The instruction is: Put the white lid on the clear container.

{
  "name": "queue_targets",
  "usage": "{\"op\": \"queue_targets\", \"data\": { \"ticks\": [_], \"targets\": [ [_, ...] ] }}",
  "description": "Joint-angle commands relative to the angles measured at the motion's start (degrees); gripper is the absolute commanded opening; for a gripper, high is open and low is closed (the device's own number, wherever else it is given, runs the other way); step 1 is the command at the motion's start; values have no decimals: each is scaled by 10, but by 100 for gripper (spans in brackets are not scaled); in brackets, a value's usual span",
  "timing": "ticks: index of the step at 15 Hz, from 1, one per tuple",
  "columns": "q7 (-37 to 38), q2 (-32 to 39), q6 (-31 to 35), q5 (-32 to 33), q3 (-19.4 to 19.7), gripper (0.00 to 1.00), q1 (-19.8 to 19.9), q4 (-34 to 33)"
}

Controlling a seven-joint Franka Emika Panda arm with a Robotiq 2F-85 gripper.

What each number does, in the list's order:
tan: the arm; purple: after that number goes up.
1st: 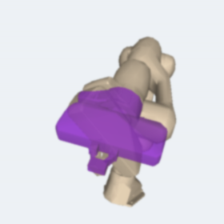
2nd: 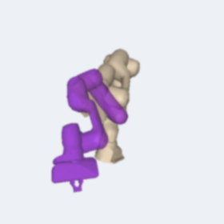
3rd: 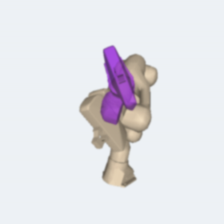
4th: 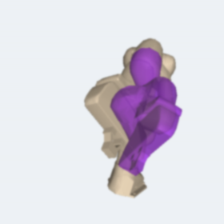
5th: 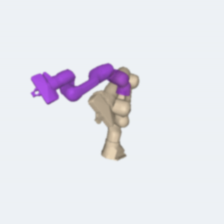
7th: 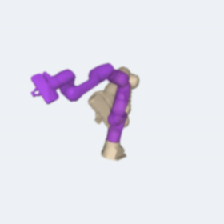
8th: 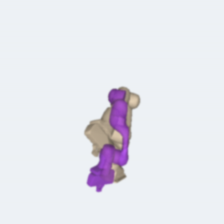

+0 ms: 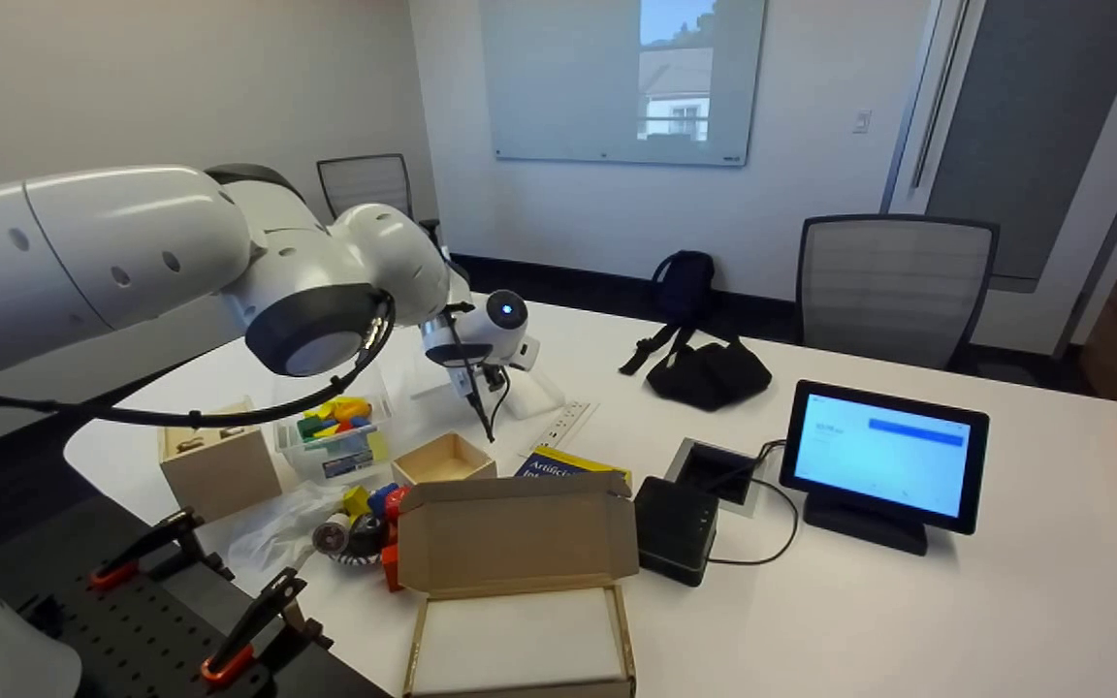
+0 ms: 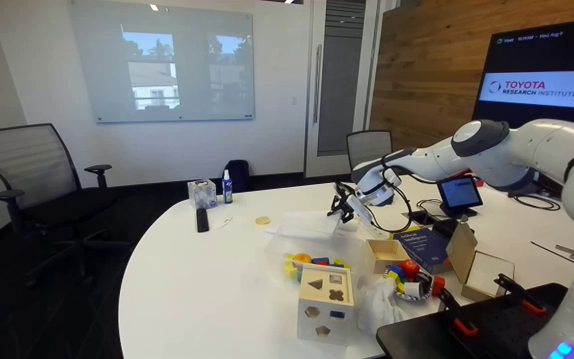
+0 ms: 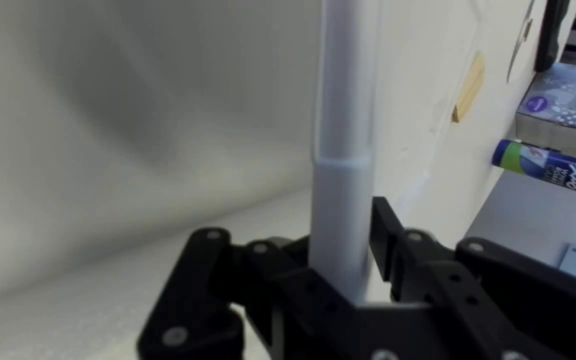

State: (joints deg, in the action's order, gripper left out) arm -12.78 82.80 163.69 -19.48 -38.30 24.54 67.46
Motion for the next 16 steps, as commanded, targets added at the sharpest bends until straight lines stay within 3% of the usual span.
{"op": "queue_targets", "data": {
  "ticks": [1, 7, 16],
  "targets": [
    [-43, -14, 13, -14, -68, 0, 53, 49],
    [-111, -7, 15, -15, -180, 1, 139, 135],
    [-137, -1, 35, 14, -306, 1, 280, 351]
  ]
}}
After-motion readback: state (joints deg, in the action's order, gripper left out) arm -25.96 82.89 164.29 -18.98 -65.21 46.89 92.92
